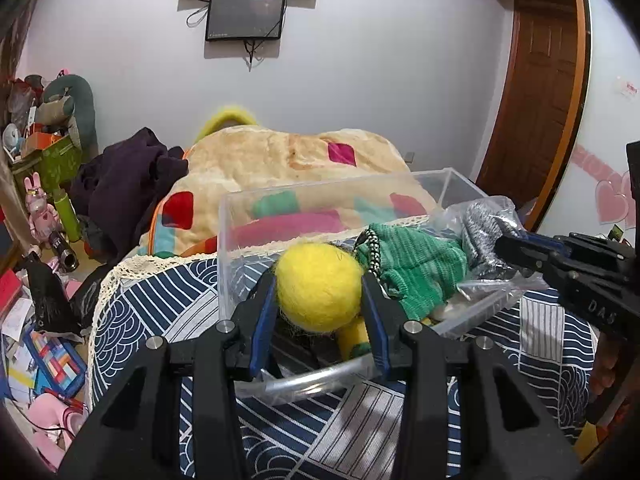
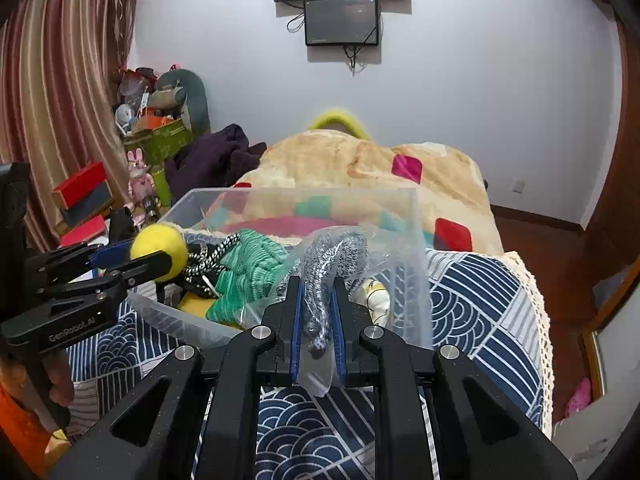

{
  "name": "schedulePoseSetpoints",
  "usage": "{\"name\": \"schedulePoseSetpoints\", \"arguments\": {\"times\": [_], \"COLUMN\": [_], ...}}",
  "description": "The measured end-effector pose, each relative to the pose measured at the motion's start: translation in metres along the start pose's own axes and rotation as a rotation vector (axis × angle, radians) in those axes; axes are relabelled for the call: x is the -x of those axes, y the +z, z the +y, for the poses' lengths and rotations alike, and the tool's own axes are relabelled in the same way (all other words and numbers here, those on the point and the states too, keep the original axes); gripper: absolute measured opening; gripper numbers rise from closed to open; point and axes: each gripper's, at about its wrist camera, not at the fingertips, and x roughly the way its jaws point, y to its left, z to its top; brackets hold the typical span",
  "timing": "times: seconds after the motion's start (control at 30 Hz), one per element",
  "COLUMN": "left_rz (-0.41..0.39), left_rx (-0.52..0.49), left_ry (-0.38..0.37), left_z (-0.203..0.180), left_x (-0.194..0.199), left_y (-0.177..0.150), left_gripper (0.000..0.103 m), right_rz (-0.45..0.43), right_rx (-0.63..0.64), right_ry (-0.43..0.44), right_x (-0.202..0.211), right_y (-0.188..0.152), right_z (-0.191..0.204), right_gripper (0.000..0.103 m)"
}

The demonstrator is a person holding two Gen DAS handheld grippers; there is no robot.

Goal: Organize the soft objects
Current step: 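Place the yellow ball into the box with the left tool while the right tool places the scrubber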

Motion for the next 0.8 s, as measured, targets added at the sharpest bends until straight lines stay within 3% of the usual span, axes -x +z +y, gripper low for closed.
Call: {"name": "schedulePoseSetpoints", "arguments": {"times": [0.23,0.4,0.8], "left_rz": [0.023,-0.003,-0.197], "left_rx": [-0.013,-0.017,-0.018], "left_ry": [0.002,-0.002,-0.049], "left_z": [-0.003,-0.007,-0.026], "left_x": [0.001,0.016,0.097], "left_y": [-0.005,-0.006,0.009], "left_gripper": [0.047,0.06,0.061], "right_rz": [0.012,0.001,-0.205], "right_rx": [0.037,0.039,0.036], "right_ry": [-0.031,-0.032,0.023], "right_x": [0.002,0.013,0.093], "right_y": [-0.002,-0.001,0.011], "right_z": [0.004,0.002,0.014], "right_gripper": [0.02,0.041,0.047]}}
